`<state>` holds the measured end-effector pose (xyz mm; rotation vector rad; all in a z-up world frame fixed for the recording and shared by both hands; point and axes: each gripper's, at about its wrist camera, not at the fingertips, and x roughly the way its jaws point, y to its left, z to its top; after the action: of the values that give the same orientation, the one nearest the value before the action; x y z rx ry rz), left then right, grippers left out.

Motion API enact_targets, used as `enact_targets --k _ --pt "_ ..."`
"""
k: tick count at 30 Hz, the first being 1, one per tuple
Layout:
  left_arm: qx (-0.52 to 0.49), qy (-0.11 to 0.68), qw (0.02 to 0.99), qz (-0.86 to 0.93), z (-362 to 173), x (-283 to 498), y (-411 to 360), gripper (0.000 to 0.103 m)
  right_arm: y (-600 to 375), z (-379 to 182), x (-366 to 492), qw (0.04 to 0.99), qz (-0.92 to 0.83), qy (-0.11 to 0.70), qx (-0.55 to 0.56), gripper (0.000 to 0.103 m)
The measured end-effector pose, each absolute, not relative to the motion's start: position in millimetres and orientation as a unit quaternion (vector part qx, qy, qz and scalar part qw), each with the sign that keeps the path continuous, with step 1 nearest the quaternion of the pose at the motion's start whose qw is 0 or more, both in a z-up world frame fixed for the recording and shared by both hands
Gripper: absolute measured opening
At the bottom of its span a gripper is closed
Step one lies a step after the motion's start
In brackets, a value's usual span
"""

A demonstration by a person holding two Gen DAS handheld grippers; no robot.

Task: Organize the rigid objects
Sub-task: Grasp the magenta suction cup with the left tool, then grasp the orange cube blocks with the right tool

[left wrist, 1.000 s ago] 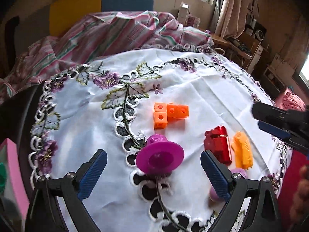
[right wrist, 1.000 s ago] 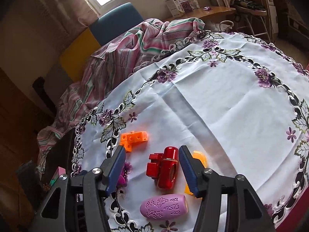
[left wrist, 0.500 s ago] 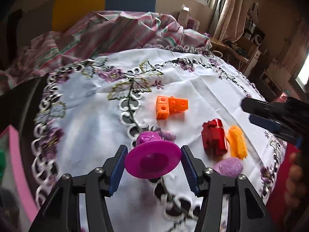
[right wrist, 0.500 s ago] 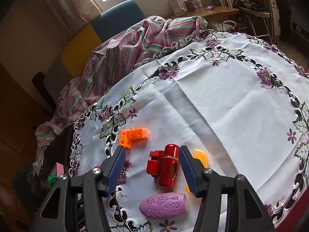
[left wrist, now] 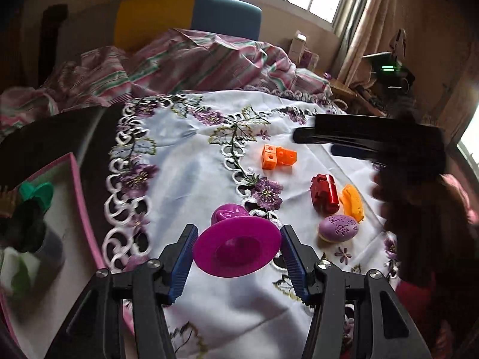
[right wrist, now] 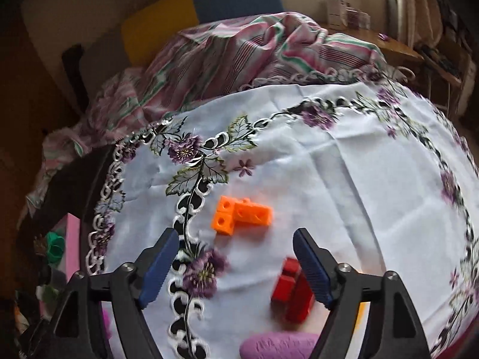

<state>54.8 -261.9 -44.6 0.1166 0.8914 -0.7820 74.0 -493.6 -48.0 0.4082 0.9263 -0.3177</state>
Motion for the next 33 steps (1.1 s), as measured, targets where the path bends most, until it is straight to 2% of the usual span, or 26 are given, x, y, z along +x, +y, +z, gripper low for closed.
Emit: enact_targets --k 10,11,12,24,33 --pt "0.020 0.424 0.835 -0.350 -38.0 59.9 -225.3 0.057 -501.2 -95.9 141.3 0.819 -0.206 0.509 0.165 0.083" --pt "0.019 0.424 0.836 -0.348 -37.9 59.8 -223.3 0.057 -501.2 -99.7 143.3 0.815 -0.206 0.515 0.165 0.081" --pt "0.017 0.424 0.837 -0.346 -38.0 60.0 -221.0 0.057 -500.5 -104.1 145.0 0.812 -0.203 0.523 0.162 0.063" --pt "0.015 0.418 0.853 -0.311 -32.6 55.0 -193.8 0.057 -436.6 -61.9 99.5 0.857 -0.101 0.486 0.135 0.063" --pt "0.026 0.411 0.870 -0.271 -28.1 42.8 -168.2 0.057 -383.5 -102.1 76.3 0.842 -0.042 0.528 0.104 0.063"
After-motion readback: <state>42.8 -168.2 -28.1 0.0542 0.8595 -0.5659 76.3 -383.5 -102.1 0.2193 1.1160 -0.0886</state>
